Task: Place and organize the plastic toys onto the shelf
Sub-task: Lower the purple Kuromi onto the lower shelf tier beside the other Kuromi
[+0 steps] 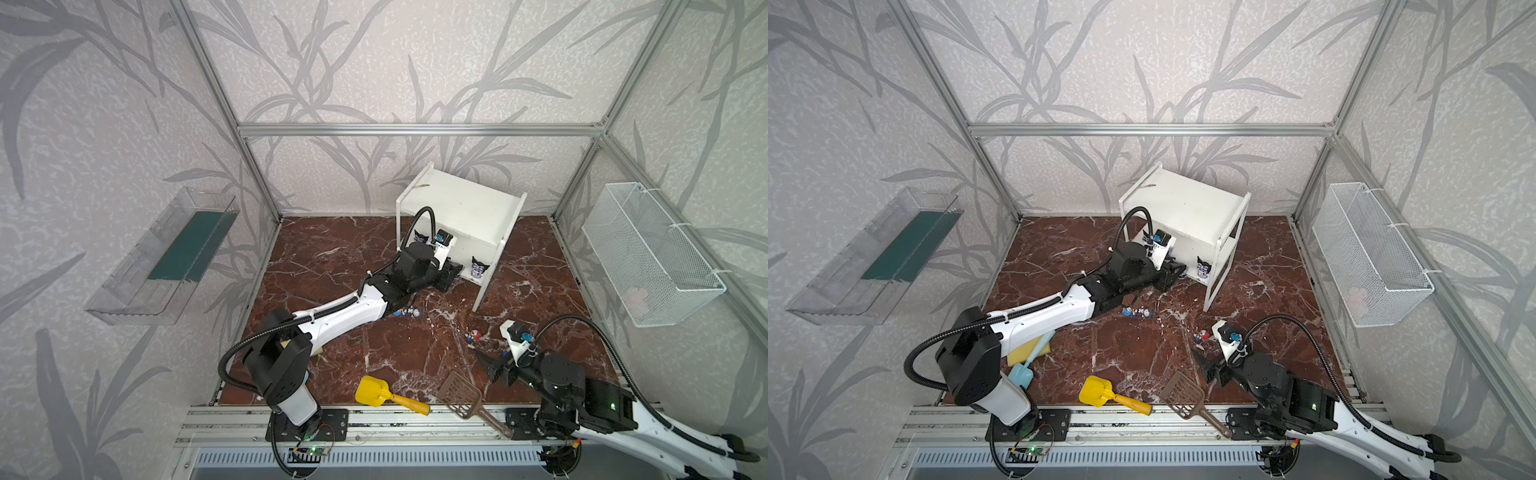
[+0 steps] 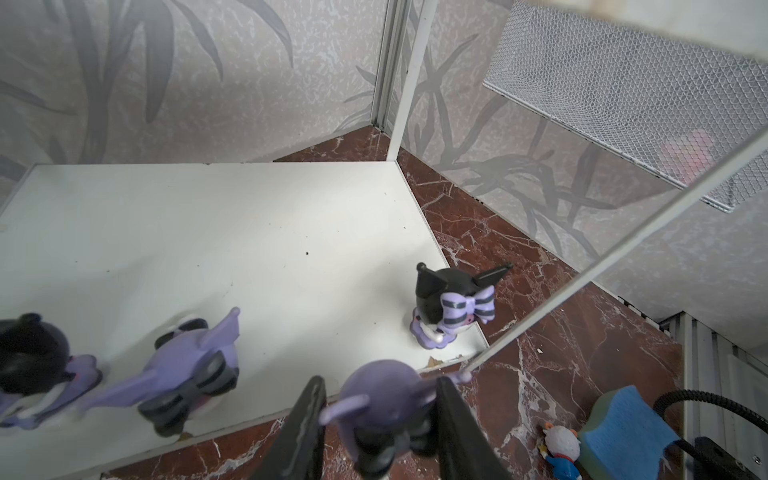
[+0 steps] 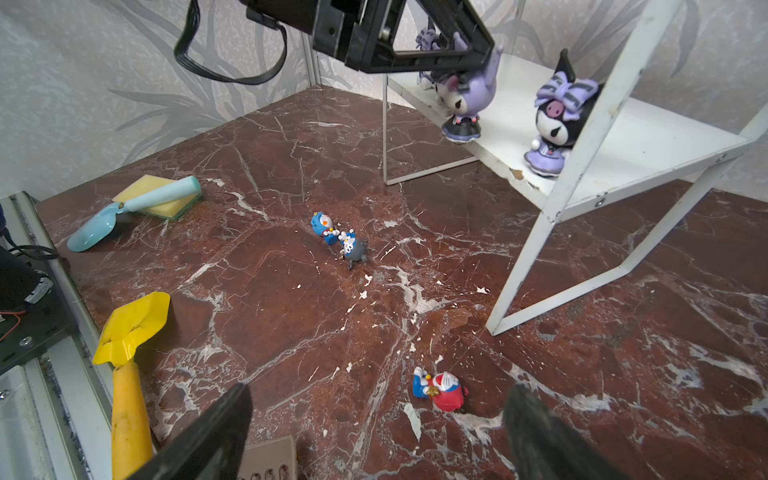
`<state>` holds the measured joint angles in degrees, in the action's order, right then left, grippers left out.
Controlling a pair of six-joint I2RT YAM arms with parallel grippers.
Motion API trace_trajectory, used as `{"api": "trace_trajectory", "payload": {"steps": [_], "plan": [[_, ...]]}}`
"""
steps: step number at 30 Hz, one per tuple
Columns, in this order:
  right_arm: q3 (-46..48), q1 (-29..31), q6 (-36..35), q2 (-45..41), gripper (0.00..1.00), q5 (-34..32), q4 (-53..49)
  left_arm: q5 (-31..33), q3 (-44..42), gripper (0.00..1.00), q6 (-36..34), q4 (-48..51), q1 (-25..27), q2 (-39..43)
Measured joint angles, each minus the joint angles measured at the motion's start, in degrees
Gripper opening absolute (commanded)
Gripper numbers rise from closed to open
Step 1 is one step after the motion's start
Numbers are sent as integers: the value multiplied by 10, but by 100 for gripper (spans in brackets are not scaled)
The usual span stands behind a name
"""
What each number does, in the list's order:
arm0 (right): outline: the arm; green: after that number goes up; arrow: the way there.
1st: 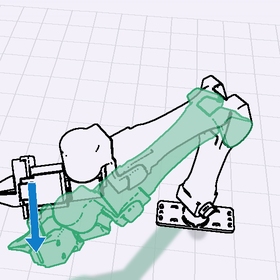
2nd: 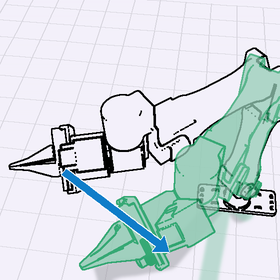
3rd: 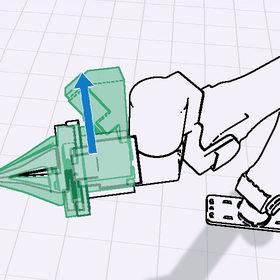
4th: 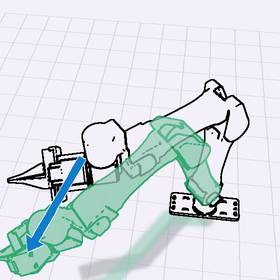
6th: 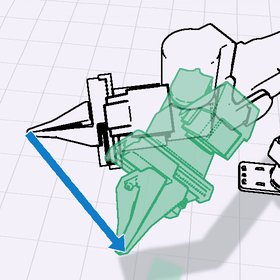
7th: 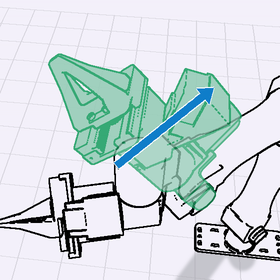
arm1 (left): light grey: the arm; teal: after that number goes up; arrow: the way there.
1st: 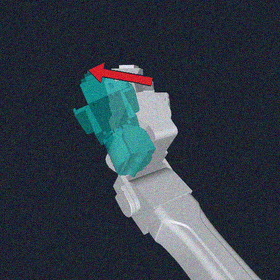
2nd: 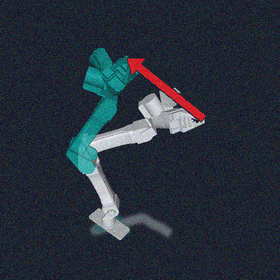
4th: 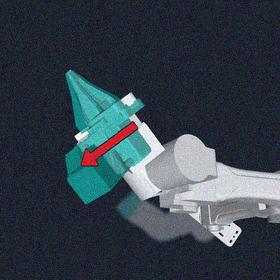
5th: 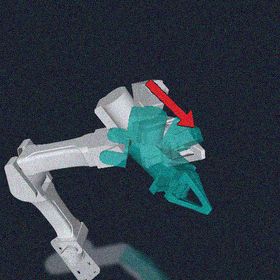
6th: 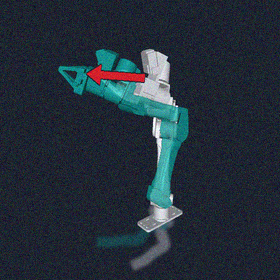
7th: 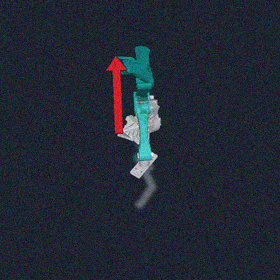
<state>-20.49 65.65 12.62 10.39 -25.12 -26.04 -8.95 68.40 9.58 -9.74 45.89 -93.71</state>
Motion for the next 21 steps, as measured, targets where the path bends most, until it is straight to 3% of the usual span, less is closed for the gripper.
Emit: {"api": "trace_trajectory", "payload": {"steps": [21], "plan": [[0,0,0,-3,95,0,0,25,13,25,-6,-43,-2,-35]]}}
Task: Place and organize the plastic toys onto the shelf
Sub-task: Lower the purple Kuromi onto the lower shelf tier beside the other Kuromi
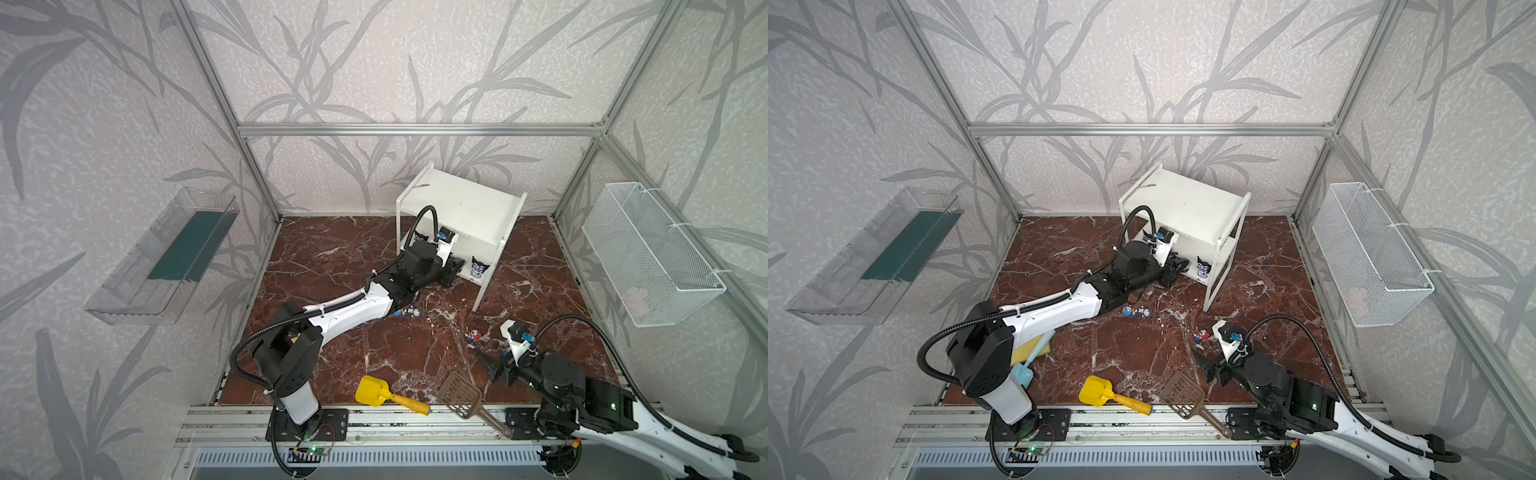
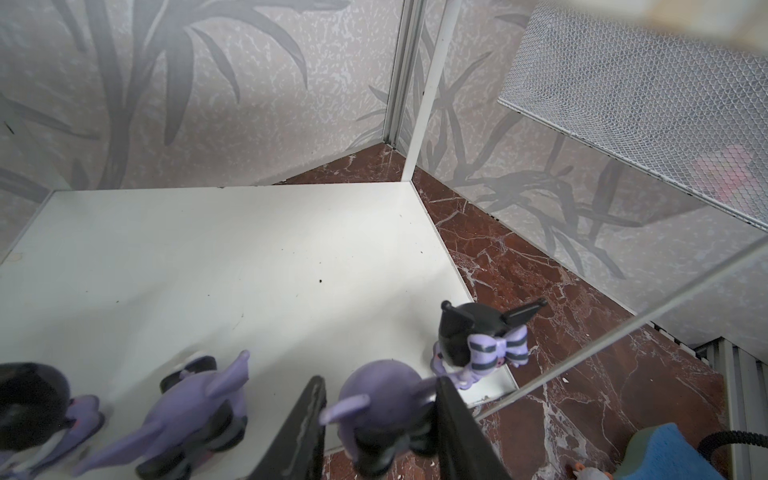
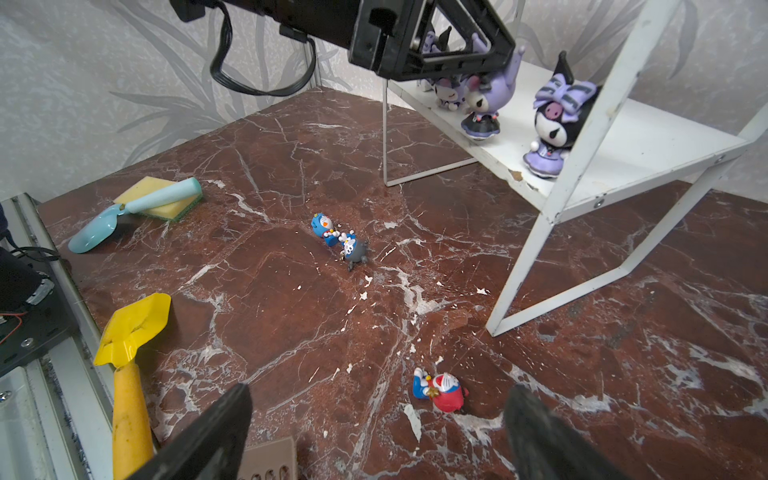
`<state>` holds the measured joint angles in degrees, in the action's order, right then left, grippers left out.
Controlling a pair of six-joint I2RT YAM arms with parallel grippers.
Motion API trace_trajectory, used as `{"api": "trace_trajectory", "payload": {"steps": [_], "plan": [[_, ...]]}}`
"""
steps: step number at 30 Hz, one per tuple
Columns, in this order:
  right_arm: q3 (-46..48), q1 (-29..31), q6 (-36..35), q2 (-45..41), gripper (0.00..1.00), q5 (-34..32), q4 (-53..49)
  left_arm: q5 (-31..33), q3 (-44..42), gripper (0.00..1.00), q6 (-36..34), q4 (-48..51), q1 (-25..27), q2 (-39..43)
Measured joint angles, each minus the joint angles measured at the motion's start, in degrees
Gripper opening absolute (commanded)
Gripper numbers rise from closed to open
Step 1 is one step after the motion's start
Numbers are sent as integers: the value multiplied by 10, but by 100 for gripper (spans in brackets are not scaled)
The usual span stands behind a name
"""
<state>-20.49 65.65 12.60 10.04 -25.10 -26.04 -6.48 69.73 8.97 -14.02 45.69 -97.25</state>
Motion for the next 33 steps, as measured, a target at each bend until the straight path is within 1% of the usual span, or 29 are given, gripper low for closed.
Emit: {"api": "trace_trajectory", "payload": {"steps": [5,33], "plan": [[0,0,0,-1,95,0,0,4,2,27,0,-5,0,-4],[4,0,0,-5,95,0,0,21,23,32,-15,-11,-1,-23]]}}
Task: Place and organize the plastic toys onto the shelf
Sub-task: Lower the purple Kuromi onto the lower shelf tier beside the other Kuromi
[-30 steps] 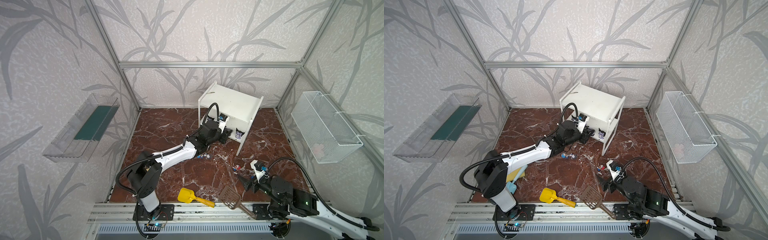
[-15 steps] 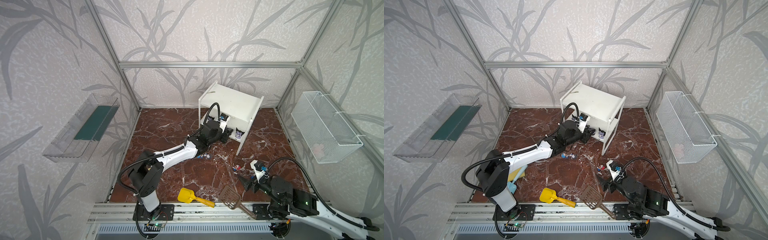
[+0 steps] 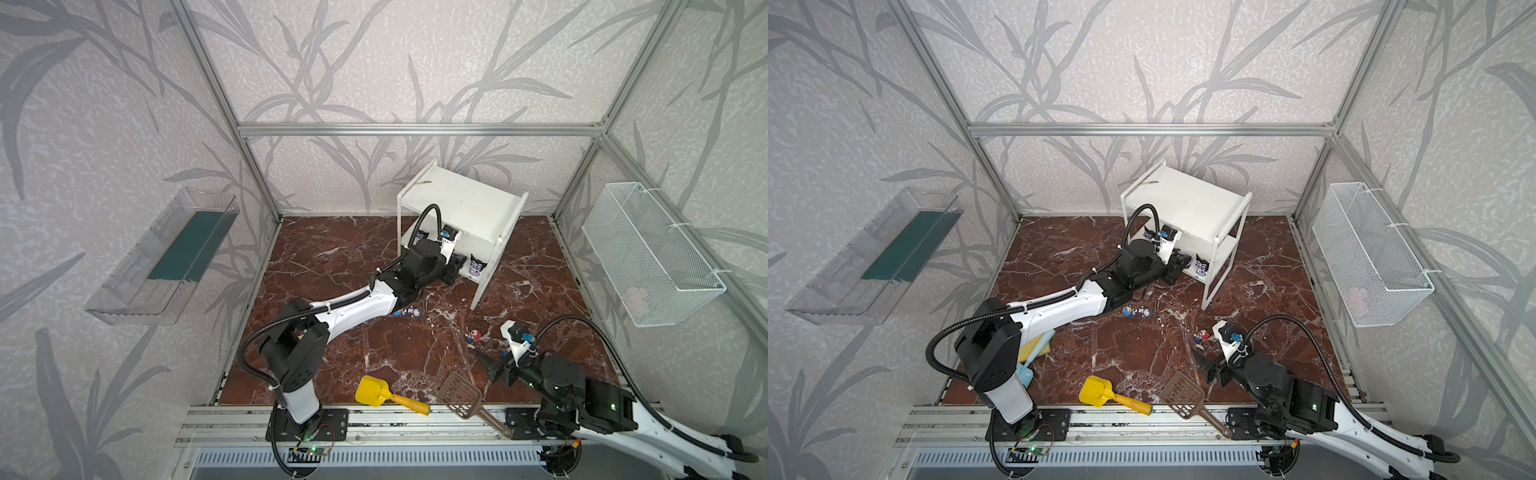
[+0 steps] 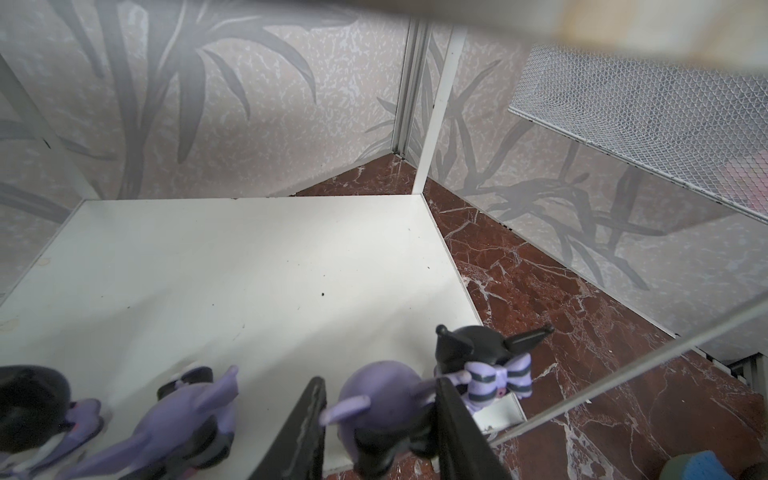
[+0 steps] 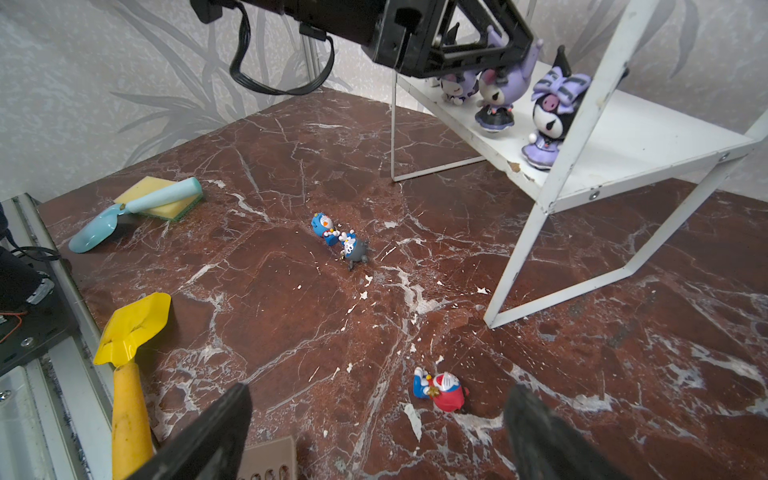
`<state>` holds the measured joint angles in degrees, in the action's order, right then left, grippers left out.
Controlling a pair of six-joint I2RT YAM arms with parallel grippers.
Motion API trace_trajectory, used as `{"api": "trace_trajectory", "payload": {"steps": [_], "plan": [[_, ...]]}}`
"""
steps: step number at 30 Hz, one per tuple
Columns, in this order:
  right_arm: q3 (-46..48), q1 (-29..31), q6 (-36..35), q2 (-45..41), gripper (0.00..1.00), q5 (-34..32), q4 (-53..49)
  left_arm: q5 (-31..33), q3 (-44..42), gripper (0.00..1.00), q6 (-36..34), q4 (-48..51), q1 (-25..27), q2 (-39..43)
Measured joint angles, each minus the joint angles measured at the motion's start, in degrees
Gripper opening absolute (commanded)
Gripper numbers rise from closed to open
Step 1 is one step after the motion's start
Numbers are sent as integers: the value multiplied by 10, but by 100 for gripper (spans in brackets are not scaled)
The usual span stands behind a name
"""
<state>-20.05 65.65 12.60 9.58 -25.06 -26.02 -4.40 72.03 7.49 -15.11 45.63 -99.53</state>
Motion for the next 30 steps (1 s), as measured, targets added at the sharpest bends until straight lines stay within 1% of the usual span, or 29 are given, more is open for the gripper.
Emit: {"api": "trace_trajectory", "payload": {"steps": [30], "plan": [[0,0,0,-10,95,0,0,10,-1,33,0,-13,0,-5]]}}
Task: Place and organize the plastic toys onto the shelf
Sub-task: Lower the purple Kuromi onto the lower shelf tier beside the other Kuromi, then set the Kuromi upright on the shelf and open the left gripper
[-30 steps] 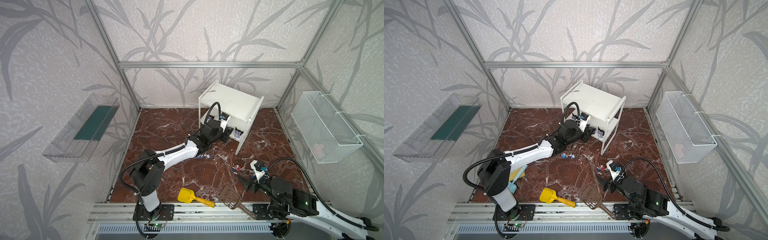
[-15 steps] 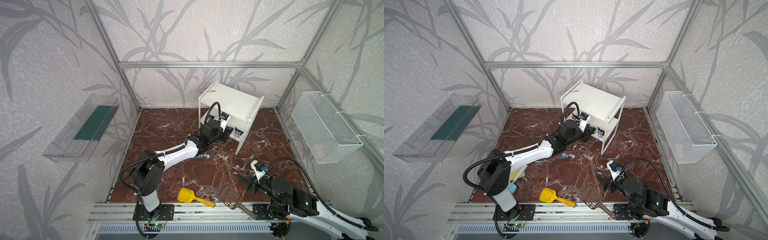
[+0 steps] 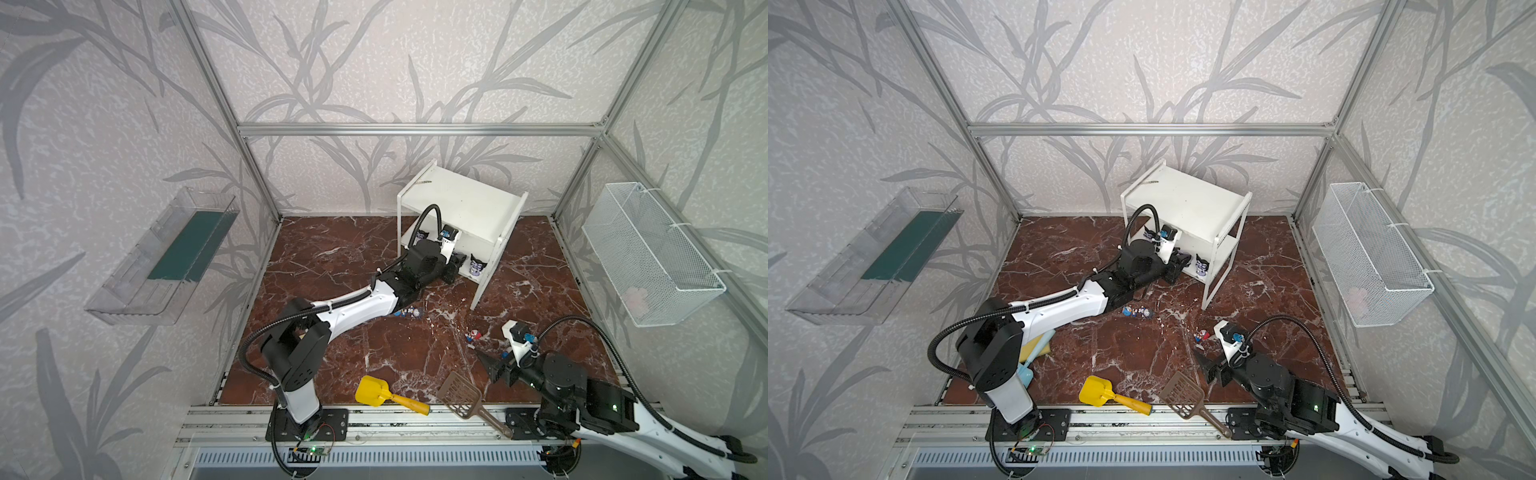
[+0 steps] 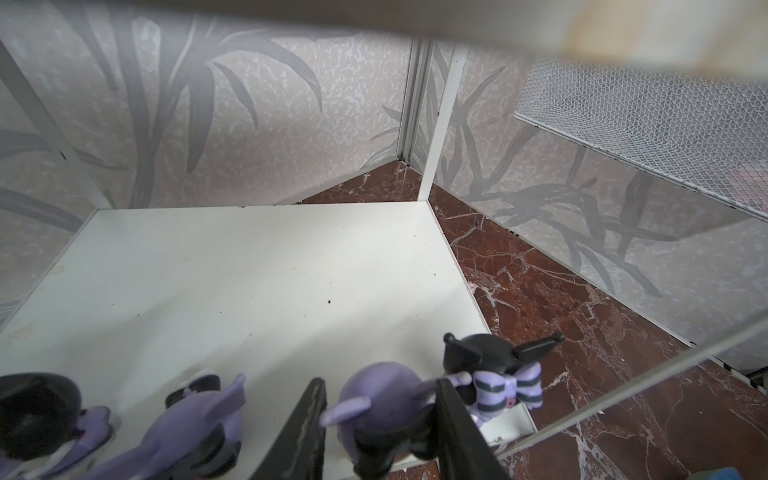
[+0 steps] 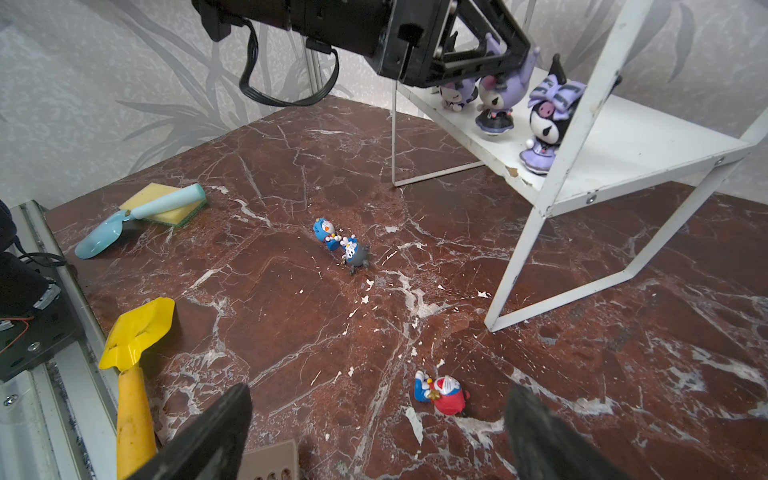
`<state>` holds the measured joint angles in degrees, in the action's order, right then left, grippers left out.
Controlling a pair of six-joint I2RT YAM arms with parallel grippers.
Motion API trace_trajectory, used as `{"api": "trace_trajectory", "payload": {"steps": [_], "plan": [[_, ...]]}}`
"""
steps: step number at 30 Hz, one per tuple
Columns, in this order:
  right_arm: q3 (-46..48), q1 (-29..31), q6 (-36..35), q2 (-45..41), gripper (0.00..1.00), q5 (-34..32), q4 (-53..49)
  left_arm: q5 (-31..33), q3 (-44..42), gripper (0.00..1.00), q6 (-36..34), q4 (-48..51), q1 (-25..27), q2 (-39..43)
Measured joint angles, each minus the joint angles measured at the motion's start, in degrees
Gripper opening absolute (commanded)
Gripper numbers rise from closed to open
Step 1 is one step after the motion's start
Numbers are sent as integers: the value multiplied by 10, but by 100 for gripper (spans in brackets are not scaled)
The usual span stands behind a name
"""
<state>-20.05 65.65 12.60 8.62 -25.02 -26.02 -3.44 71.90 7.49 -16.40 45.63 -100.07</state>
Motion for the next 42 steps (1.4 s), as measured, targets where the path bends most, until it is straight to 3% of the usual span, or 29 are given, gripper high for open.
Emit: {"api": "trace_trajectory", "payload": {"steps": [42], "plan": [[3,0,-2,-9,95,6,0,17,-9,61,-3,-9,0,-3]]}}
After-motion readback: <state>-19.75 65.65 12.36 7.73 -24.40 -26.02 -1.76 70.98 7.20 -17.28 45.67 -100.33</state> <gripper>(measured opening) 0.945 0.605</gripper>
